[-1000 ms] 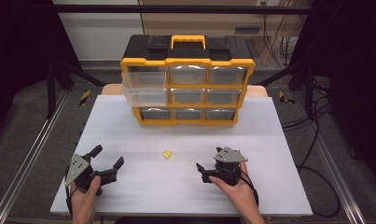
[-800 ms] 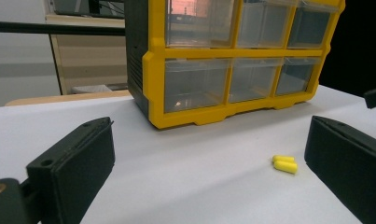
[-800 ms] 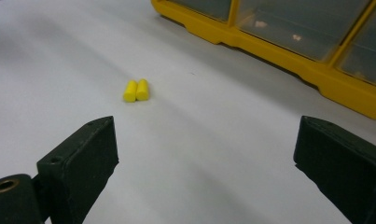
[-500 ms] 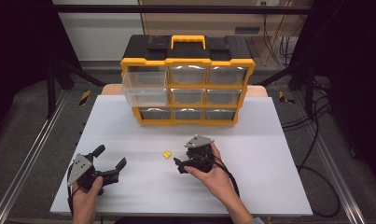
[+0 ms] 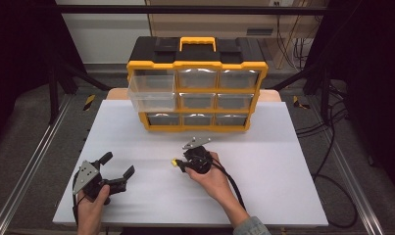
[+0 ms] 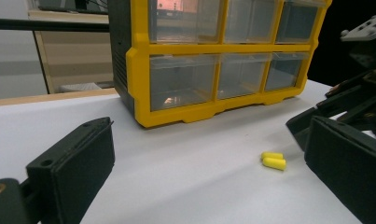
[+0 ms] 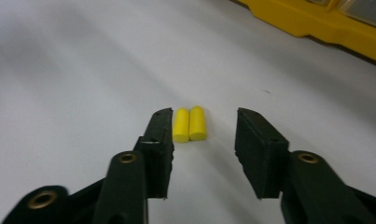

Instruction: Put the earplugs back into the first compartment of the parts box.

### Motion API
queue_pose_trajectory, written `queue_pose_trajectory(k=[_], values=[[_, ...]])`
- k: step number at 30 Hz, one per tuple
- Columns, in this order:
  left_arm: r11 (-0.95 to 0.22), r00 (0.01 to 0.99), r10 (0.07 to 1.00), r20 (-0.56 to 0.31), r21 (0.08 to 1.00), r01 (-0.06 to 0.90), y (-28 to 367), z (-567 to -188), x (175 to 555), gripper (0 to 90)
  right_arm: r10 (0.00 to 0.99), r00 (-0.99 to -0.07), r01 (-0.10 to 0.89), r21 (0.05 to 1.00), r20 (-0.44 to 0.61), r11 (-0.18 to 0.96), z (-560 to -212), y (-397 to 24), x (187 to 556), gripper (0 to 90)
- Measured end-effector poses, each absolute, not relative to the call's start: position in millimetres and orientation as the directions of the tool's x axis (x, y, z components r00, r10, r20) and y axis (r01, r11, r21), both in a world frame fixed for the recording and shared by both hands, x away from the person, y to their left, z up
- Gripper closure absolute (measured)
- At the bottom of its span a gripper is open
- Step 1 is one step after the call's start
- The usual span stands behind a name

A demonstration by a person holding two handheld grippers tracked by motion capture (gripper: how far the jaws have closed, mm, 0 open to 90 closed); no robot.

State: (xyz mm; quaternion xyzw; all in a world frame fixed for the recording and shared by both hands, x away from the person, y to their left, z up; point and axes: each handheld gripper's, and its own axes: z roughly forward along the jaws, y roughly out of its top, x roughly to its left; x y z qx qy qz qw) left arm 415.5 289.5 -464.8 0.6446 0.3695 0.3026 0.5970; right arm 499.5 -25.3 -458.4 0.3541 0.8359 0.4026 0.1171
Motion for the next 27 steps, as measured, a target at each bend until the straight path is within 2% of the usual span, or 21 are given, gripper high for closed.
queue_pose_trajectory(k=[3, 7, 19, 27], values=[[-0.027, 0.555, 0.831, -0.044, 0.993, 0.118, 287, -465, 415, 1.4, 0.685, -0.721, 0.510, 0.745, 0.099, 0.430, -466, -19, 508, 69.8], [-0.033, 0.559, 0.828, -0.040, 0.992, 0.119, 286, -465, 415, 1.4, 0.691, -0.712, 0.533, 0.738, 0.126, 0.414, -468, -14, 512, 74.9], [-0.030, 0.560, 0.827, -0.042, 0.992, 0.120, 285, -465, 415, 1.5, 0.689, -0.710, 0.562, 0.708, 0.147, 0.428, -477, -6, 518, 80.7], [-0.028, 0.560, 0.827, -0.046, 0.992, 0.122, 286, -465, 415, 1.4, 0.682, -0.717, 0.547, 0.725, 0.146, 0.419, -473, -12, 519, 82.8]])
